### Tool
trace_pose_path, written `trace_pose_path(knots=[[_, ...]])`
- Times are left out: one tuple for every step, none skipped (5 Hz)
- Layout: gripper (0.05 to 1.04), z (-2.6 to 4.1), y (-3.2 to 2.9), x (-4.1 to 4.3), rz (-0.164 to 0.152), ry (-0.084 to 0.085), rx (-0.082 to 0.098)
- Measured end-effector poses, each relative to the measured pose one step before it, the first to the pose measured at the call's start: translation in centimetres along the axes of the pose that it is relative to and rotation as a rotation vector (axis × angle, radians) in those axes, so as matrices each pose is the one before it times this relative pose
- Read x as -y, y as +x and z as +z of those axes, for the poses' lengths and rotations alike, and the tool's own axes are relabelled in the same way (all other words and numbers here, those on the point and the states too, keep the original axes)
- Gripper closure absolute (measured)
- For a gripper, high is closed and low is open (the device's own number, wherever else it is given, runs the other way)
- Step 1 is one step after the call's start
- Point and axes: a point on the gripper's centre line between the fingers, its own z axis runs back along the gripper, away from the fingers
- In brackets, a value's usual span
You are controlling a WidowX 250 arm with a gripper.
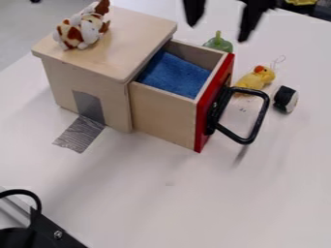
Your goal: Put the white toy into the drawer
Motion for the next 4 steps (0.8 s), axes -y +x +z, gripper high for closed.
trace_pose_path(knots=[[0.084,1.939,-1.857,-3.869,-0.0420,-0.0746,0.0347],[0.084,0.795,-2.603,-3.492,-0.0275,-0.0489,0.0023],[0.084,0.325,-2.074,-3.443,-0.0022,-0.0030,0.0007],[0.084,-0.306,-0.502,-2.095,0.0011,0.0270,-0.0081]])
